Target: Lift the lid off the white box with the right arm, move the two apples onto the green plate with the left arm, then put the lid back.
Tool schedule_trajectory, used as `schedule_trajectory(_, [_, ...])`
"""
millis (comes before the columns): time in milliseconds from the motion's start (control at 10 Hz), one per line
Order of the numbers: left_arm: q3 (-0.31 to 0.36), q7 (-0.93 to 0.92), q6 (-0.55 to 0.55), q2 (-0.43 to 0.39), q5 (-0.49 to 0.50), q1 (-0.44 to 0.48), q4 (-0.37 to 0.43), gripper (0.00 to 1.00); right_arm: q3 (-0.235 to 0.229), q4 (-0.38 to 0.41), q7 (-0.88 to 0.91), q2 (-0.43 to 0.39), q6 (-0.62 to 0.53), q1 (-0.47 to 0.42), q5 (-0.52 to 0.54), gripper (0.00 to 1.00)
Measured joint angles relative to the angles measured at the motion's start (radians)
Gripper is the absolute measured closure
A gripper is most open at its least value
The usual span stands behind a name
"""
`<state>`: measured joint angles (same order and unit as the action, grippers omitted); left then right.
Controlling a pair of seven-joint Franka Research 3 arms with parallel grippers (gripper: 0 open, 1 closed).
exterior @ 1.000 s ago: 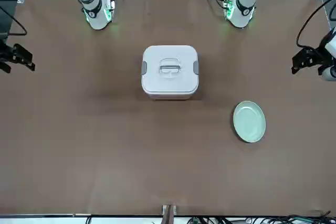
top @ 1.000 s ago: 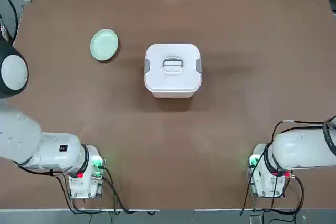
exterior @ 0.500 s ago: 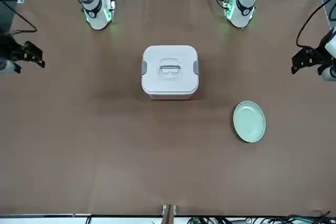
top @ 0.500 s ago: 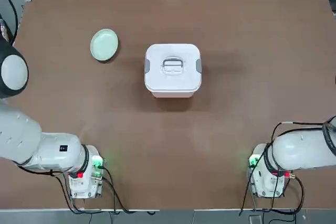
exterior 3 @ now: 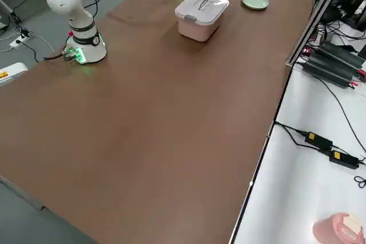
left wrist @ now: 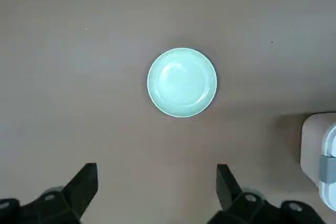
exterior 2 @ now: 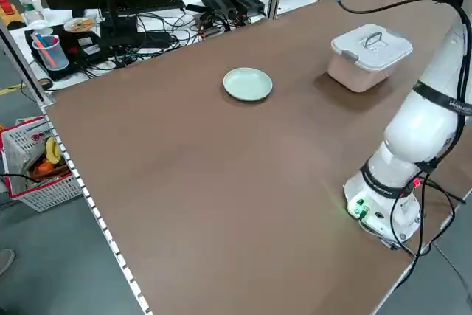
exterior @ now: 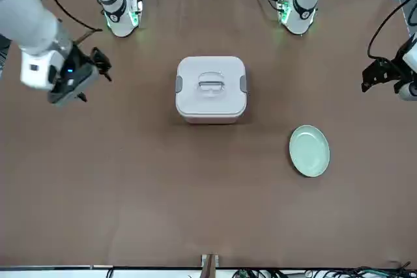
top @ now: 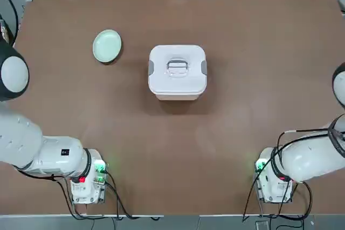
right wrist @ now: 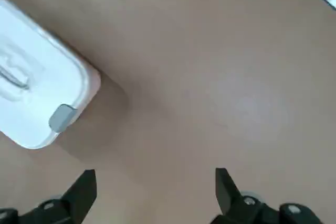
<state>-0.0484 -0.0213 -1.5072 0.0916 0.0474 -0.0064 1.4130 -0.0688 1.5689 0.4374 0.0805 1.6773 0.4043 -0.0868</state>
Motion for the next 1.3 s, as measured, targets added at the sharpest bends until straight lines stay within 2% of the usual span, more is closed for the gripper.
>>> schedule_trajectory(300, [0.000,0.000,0.000,-0.001,0.000,0.004,-0.001,0.00,0.003,0.005,0.100,0.101,0.149,0.190,-0.028,0.00])
schedule_trajectory(800, [0.003,0.002,0.000,-0.020,0.000,0.007,-0.003,0.00,0.002,0.009,0.172,0.285,0.373,0.405,-0.038,0.00])
schedule_trajectory(1000, [0.004,0.008,0.000,-0.026,0.000,0.007,-0.003,0.00,0.001,0.012,0.173,0.307,0.391,0.458,-0.038,0.00])
schedule_trajectory(1300, [0.007,0.009,0.000,-0.025,0.000,0.009,0.000,0.00,-0.001,0.028,0.172,0.324,0.392,0.468,-0.038,0.00])
